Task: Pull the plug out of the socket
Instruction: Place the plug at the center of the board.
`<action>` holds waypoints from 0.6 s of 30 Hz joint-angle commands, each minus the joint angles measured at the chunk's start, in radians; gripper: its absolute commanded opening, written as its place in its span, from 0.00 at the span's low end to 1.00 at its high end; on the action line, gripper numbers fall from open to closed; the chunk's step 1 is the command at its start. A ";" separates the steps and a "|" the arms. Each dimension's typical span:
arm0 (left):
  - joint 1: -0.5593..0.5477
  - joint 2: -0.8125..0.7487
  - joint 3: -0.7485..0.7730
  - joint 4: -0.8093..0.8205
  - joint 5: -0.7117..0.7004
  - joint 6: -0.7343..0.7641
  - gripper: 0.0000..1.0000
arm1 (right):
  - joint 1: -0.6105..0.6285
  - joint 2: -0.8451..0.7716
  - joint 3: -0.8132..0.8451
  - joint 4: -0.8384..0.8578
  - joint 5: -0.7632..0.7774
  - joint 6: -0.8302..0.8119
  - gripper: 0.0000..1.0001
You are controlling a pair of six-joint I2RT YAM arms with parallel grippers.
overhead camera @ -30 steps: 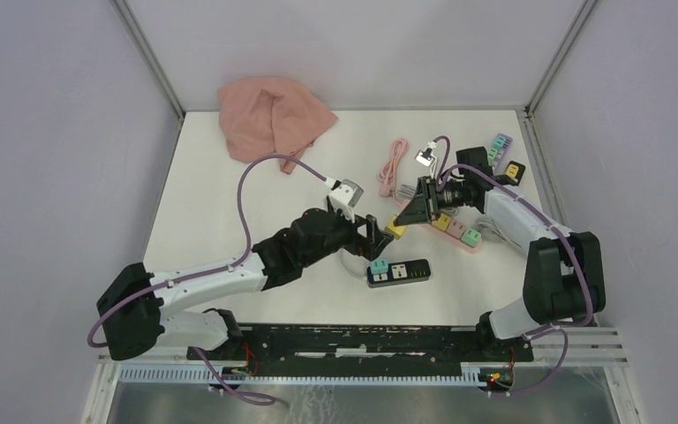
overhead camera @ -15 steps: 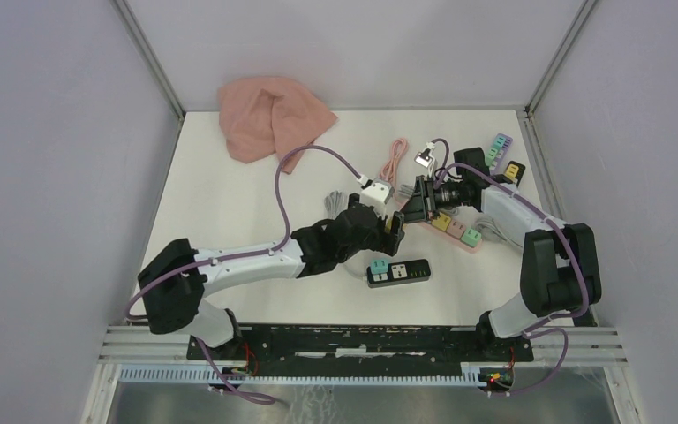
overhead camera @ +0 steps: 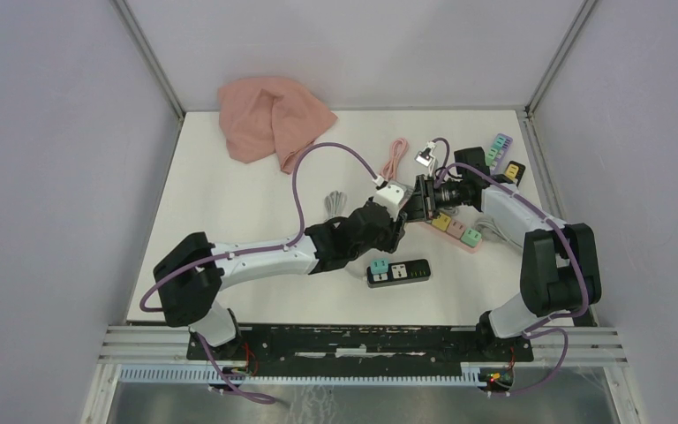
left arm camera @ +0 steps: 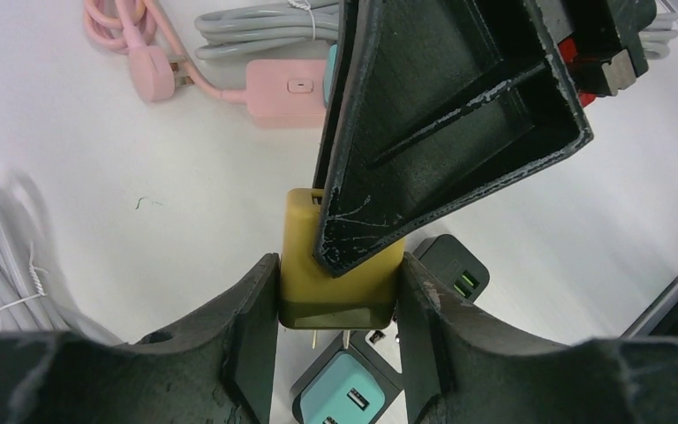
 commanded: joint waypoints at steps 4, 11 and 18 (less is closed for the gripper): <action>0.004 -0.028 0.012 0.006 -0.006 0.064 0.03 | -0.005 -0.015 0.027 -0.009 -0.033 -0.052 0.57; 0.024 -0.122 -0.095 0.010 -0.010 0.089 0.03 | -0.007 -0.028 0.084 -0.179 -0.023 -0.264 0.74; 0.174 -0.269 -0.234 0.008 0.066 0.006 0.03 | -0.018 -0.057 0.114 -0.351 -0.055 -0.545 0.76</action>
